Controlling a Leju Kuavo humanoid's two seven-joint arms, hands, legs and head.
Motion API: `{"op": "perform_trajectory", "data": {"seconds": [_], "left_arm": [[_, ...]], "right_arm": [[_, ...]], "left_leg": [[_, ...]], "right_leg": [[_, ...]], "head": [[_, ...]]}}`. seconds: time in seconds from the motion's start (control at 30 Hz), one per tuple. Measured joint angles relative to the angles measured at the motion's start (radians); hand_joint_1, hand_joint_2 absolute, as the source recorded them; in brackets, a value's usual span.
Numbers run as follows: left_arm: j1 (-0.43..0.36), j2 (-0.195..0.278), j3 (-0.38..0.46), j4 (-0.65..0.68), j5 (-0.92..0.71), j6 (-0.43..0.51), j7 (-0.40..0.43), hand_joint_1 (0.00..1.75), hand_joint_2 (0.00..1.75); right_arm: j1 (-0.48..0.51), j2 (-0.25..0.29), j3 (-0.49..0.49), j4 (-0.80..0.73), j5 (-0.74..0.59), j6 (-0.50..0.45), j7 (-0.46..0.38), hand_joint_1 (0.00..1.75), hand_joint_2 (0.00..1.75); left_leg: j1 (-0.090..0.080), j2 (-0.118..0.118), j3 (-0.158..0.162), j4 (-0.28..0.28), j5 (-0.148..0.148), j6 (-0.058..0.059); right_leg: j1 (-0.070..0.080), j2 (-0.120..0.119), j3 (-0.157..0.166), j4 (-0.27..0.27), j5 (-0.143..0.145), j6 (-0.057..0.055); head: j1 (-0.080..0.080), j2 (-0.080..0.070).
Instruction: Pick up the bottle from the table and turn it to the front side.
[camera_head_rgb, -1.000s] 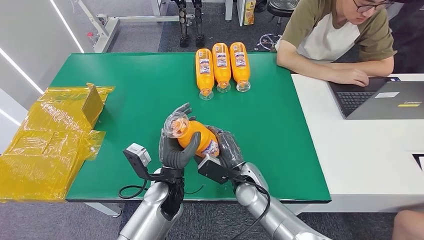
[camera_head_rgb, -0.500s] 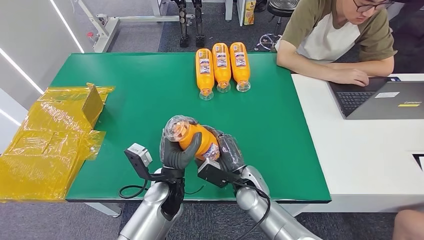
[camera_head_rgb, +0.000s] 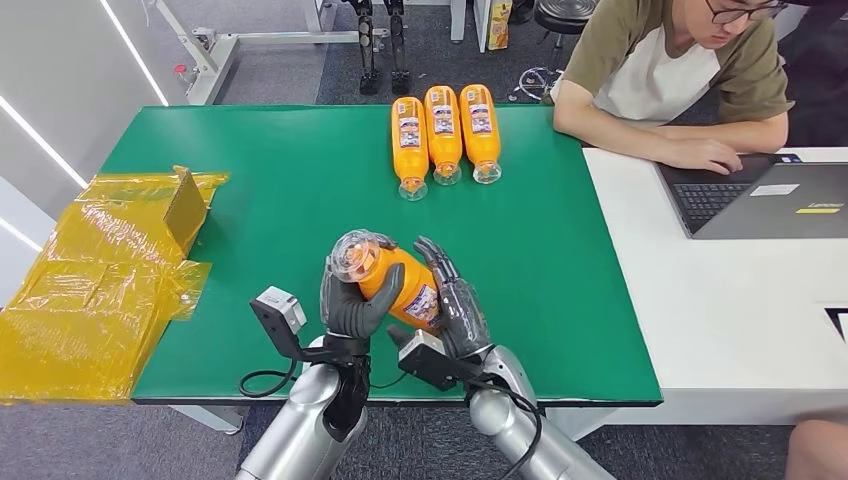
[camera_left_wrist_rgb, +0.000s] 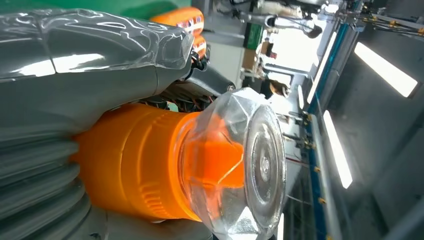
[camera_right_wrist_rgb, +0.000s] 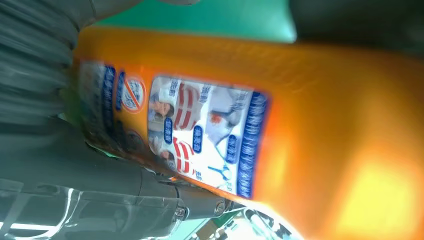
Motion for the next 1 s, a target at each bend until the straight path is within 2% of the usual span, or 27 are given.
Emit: {"op": "perform_trajectory", "data": {"seconds": [0.07, 0.2, 0.3, 0.37, 0.47, 0.6, 0.7, 0.77, 0.87, 1.0], "left_arm": [[0.0, 0.002, 0.001, -0.007, -0.049, 0.082, 0.0, 1.75, 1.75], [0.0, 0.017, 0.026, -0.053, -0.209, 0.355, 0.0, 1.75, 1.75], [0.0, 0.054, 0.073, -0.108, -0.353, 0.543, 0.012, 1.75, 1.75], [-0.002, 0.082, 0.134, -0.141, -0.505, 0.62, 0.027, 1.75, 1.75], [-0.03, 0.117, 0.293, -0.169, -0.788, 0.643, 0.03, 1.75, 1.75], [-0.125, 0.174, 0.545, -0.161, -1.129, 0.645, 0.02, 1.75, 1.75], [-0.189, 0.211, 0.682, -0.156, -1.41, 0.645, 0.088, 1.75, 1.75], [-0.225, 0.24, 0.717, -0.141, -1.527, 0.645, 0.177, 1.75, 1.75], [-0.265, 0.276, 0.717, -0.095, -1.596, 0.645, 0.298, 1.75, 1.75], [-0.307, 0.308, 0.648, 0.029, -1.622, 0.645, 0.478, 1.75, 1.75]], "right_arm": [[0.032, 0.003, -0.009, -0.036, -0.03, -0.057, -0.031, 0.0, 1.75], [0.114, 0.004, -0.031, -0.139, -0.082, -0.157, -0.08, 0.0, 1.75], [0.176, 0.004, -0.038, -0.218, -0.123, -0.181, -0.108, 0.0, 1.75], [0.21, 0.004, -0.042, -0.261, -0.147, -0.184, -0.124, 0.0, 1.75], [0.256, 0.008, -0.052, -0.32, -0.192, -0.186, -0.15, 0.0, 1.75], [0.319, 0.022, -0.084, -0.401, -0.195, -0.186, -0.167, 0.0, 1.75], [0.362, 0.035, -0.107, -0.454, -0.167, -0.186, -0.169, 0.0, 1.75], [0.383, 0.043, -0.119, -0.482, -0.153, -0.186, -0.17, 0.0, 1.75], [0.4, 0.05, -0.132, -0.514, -0.141, -0.186, -0.169, 0.0, 1.75], [0.41, 0.052, -0.142, -0.543, -0.134, -0.186, -0.165, 0.0, 1.75]], "left_leg": [[0.0, 0.0, 0.0, 0.0, 0.0, 0.0], [0.0, 0.0, -0.001, -0.001, -0.001, -0.001], [0.001, 0.0, -0.001, -0.001, -0.001, -0.001], [0.001, 0.0, -0.001, -0.001, -0.001, -0.002], [0.001, 0.0, -0.001, -0.002, 0.0, -0.003], [0.001, 0.002, 0.0, -0.002, 0.001, -0.004], [0.001, 0.001, 0.0, -0.002, 0.002, -0.005], [0.001, 0.001, 0.0, -0.002, 0.002, -0.005], [0.001, 0.001, 0.0, -0.002, 0.002, -0.005], [0.001, 0.001, 0.0, -0.002, 0.002, -0.005]], "right_leg": [[0.0, 0.0, 0.0, 0.0, 0.0, 0.0], [0.0, 0.0, 0.0, 0.0, -0.001, 0.0], [0.0, 0.0, 0.0, 0.0, -0.001, -0.001], [0.001, 0.0, 0.0, 0.0, -0.001, -0.001], [0.001, 0.0, -0.001, 0.001, -0.001, -0.002], [0.001, 0.001, -0.002, 0.002, 0.0, -0.003], [0.001, 0.001, -0.002, 0.002, 0.0, -0.003], [0.001, 0.001, -0.002, 0.002, 0.0, -0.003], [0.001, 0.001, -0.001, 0.002, 0.0, -0.003], [0.0, 0.0, -0.001, 0.002, 0.0, -0.003]], "head": [[0.0, 0.0], [0.0, 0.0], [0.0, 0.0], [0.0, 0.0], [0.0, 0.0], [0.0, 0.0], [0.0, 0.0], [0.0, 0.0], [0.0, 0.0], [0.0, 0.0]]}}
